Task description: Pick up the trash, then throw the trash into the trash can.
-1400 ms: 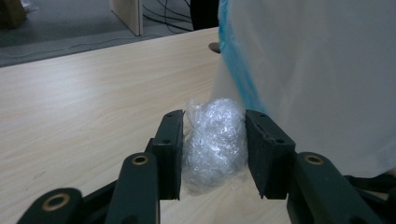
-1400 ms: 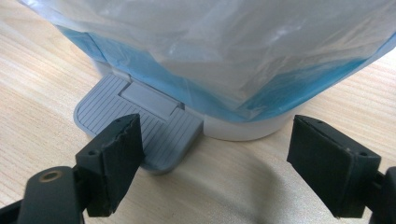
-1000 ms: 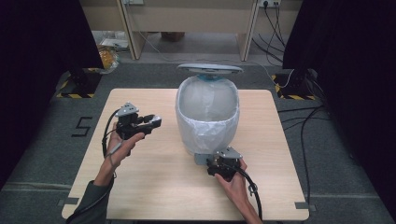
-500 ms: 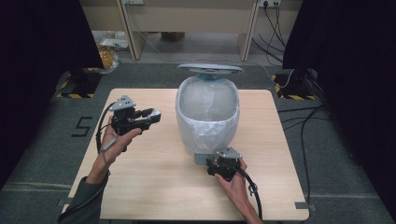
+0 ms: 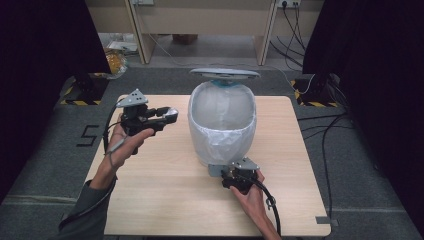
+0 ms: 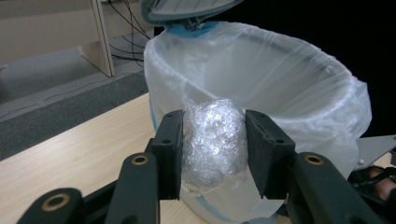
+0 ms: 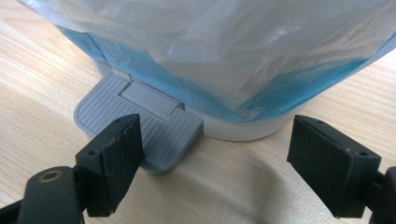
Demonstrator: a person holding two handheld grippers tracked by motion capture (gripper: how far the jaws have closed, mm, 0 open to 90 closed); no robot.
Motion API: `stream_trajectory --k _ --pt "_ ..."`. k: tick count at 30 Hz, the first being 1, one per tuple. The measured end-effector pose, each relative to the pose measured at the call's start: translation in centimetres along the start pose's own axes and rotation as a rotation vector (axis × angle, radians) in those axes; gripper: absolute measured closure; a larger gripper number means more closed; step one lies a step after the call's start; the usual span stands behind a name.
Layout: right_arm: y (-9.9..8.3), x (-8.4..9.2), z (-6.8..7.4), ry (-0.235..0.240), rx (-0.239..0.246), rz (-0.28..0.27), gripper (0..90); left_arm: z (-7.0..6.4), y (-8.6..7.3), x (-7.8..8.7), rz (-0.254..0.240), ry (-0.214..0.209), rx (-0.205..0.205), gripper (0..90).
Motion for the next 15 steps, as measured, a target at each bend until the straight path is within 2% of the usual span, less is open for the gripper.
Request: stream_trajectory --k 6,15 --pt "0.0 0.0 0.0 0.000 0.002 0.001 18.0 -0.9 1.3 -0.7 -0.002 -0.016 -0.021 58.8" --pt "0.0 0.0 0.0 0.003 0.000 0.000 18.0 -1.5 2.7 -2.2 -0.008 -0.039 -0.023 58.8"
Point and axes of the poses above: each handheld gripper's, and its own axes: x roughly backward along the jaws, y roughly out of its top, z roughly to its left, the point moved 4 cm from there along -x, roughly forward along the jaws, and after that the axes turned 7 degrees about -x, right-handed, at the moved point
